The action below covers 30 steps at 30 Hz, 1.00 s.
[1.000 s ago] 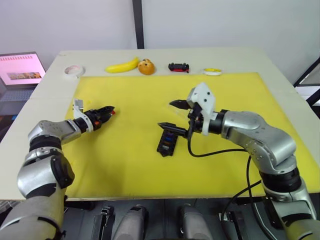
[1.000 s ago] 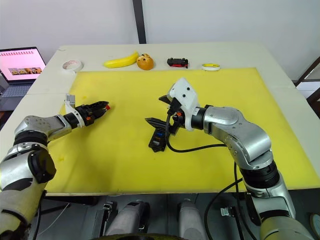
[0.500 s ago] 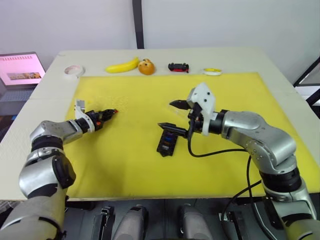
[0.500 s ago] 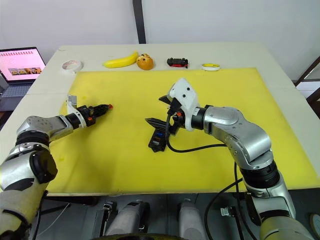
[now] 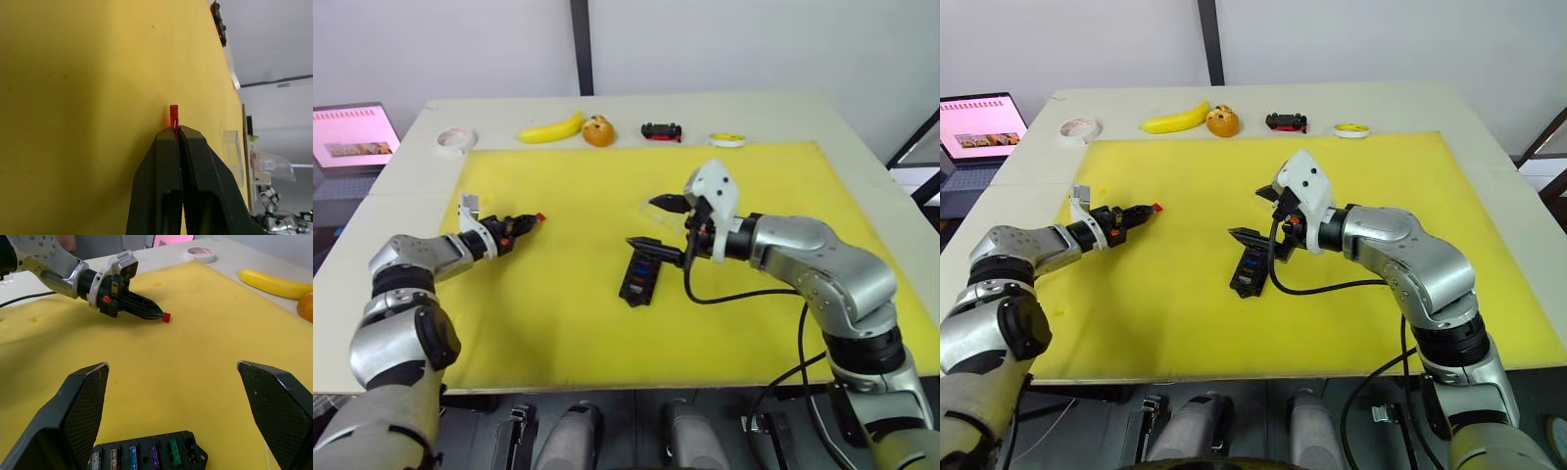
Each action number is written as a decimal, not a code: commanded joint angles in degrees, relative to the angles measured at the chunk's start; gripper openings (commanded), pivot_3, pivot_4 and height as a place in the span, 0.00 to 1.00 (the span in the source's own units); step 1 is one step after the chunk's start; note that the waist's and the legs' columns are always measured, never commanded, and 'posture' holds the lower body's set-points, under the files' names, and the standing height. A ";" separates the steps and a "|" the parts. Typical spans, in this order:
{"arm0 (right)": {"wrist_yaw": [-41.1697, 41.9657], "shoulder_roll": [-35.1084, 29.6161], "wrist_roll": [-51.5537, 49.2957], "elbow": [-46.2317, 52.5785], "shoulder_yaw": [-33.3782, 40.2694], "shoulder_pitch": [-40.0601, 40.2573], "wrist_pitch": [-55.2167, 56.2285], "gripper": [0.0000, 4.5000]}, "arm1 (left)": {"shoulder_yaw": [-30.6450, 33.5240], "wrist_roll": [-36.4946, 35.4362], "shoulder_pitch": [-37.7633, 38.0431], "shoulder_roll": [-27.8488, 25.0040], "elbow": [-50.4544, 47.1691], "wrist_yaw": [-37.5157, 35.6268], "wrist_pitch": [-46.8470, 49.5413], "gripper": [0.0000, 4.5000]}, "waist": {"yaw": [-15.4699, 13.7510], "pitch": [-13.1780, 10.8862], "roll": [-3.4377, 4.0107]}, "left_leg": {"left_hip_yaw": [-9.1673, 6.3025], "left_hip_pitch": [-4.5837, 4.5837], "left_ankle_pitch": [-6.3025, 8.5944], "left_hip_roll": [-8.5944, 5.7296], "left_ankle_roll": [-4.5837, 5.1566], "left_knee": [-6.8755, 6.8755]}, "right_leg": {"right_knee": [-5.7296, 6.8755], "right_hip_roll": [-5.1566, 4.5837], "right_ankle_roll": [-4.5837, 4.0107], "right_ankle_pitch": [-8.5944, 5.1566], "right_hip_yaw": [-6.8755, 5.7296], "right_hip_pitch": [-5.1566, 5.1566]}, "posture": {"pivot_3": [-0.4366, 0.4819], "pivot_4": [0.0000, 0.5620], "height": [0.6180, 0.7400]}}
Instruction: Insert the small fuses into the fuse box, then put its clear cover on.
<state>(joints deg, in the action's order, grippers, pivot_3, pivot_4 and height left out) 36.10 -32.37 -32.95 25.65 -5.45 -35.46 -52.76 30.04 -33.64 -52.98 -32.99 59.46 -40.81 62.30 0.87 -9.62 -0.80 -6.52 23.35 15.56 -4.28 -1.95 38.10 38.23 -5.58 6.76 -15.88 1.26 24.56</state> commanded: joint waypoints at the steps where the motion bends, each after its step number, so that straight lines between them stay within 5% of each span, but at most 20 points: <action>1: -0.96 1.24 -4.13 2.39 4.56 -0.15 -1.97 1.00 | 1.34 -4.46 2.75 -2.73 -9.53 -1.56 8.44 0.01 | 0.19 -0.01 -0.01 | 0.00 0.00 0.00 0.02 0.00 -0.01 | 0.00 0.00 0.00 0.00 0.01 0.01 | 0.48 0.27 1.00; 6: -1.68 2.26 -8.10 3.06 7.12 1.00 -4.24 1.00 | 6.32 -11.25 9.90 -4.29 -26.53 0.83 19.59 0.01 | 0.52 -0.02 -0.03 | 0.02 0.04 0.00 0.09 0.00 -0.12 | -0.01 0.02 0.00 0.00 0.06 0.13 | 0.48 0.27 1.00; 10: -0.23 3.09 -15.39 3.35 9.85 2.06 -6.93 1.00 | 16.81 -18.53 16.13 -4.23 -43.79 4.62 28.52 0.01 | 0.37 -0.03 -0.05 | 0.02 0.04 0.00 0.09 -0.01 -0.11 | -0.03 0.01 0.00 0.00 0.08 0.12 | 0.48 0.27 1.00; 16: -2.64 5.26 -25.36 1.39 13.42 2.00 -11.17 1.00 | 24.00 -44.34 24.96 -1.57 -61.52 14.98 30.20 0.01 | -0.13 -0.03 -0.06 | 0.01 0.02 0.00 0.12 -0.01 -0.09 | -0.10 -0.08 -0.01 0.00 0.10 0.05 | 0.48 0.27 1.00; 22: -9.92 9.39 -33.67 -1.14 15.42 1.09 -13.57 1.00 | 9.53 -77.64 38.05 -1.68 -75.01 35.29 10.28 0.01 | -0.13 -0.03 -0.08 | -0.01 -0.01 0.01 0.13 -0.01 -0.09 | -0.13 -0.19 -0.01 0.00 0.18 0.00 | 0.48 0.27 1.00; 30: -21.32 14.29 -42.78 -2.99 14.74 -0.02 -14.09 1.00 | -6.37 -79.36 37.05 0.40 -79.83 38.46 -2.70 0.01 | -0.07 -0.01 -0.05 | 0.05 -0.02 -0.01 0.11 -0.04 -0.09 | -0.13 -0.03 -0.03 0.00 0.18 0.00 | 0.48 0.27 1.00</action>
<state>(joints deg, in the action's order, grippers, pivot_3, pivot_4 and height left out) 16.27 -18.86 -73.48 22.04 9.15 -34.33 -67.32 24.83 -111.88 -14.59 -32.49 -19.28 -2.63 61.80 0.80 -9.63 -0.85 -6.46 23.33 15.55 -4.16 -2.00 38.01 38.10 -5.61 6.73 -15.88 1.44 24.57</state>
